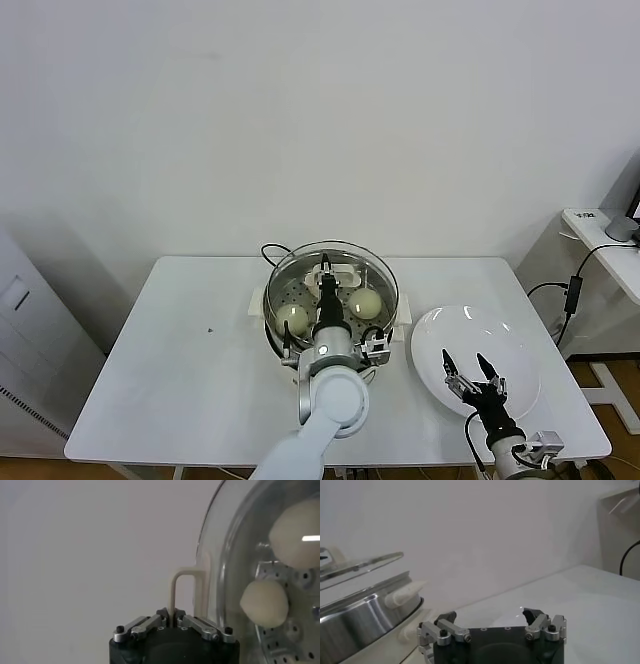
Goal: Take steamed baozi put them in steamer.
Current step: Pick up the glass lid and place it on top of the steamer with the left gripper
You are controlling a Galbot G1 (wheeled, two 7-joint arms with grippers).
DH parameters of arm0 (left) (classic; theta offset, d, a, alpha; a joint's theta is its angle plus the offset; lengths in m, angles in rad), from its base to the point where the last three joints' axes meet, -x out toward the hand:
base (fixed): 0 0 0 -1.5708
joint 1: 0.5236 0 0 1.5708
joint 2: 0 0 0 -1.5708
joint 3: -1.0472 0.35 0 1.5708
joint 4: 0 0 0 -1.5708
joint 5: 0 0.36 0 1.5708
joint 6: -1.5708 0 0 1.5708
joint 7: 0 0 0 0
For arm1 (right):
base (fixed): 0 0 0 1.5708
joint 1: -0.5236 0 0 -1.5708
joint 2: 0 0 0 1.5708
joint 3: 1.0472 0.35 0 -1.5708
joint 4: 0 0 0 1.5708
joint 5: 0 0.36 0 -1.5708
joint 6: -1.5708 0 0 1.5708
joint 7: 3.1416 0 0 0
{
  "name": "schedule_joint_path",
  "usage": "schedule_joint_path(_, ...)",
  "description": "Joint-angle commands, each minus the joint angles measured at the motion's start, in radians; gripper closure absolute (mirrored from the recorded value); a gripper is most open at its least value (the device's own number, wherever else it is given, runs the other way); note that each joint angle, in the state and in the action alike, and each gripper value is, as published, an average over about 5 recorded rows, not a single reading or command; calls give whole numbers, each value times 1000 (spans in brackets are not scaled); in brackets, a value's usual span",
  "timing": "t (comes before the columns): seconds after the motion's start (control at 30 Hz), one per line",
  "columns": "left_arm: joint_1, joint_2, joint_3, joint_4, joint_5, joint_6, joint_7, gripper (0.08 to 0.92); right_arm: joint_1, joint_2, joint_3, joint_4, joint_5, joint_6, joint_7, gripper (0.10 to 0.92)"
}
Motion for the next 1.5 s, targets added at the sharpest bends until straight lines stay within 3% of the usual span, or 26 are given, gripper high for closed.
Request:
schedule_joint_path(0.03, 13, -49, 8, 13, 5, 49, -6, 869, -1, 1, 0, 0, 0, 2, 0, 203)
schedule_joint_path(1.03, 24, -49, -11, 26, -29, 49, -39, 869, -2, 17, -3, -1, -9, 6, -2, 203)
schedule_joint_path(1.5, 32, -49, -11, 50, -67, 49, -104, 869, -2, 17, -2, -7, -8, 11, -3, 203)
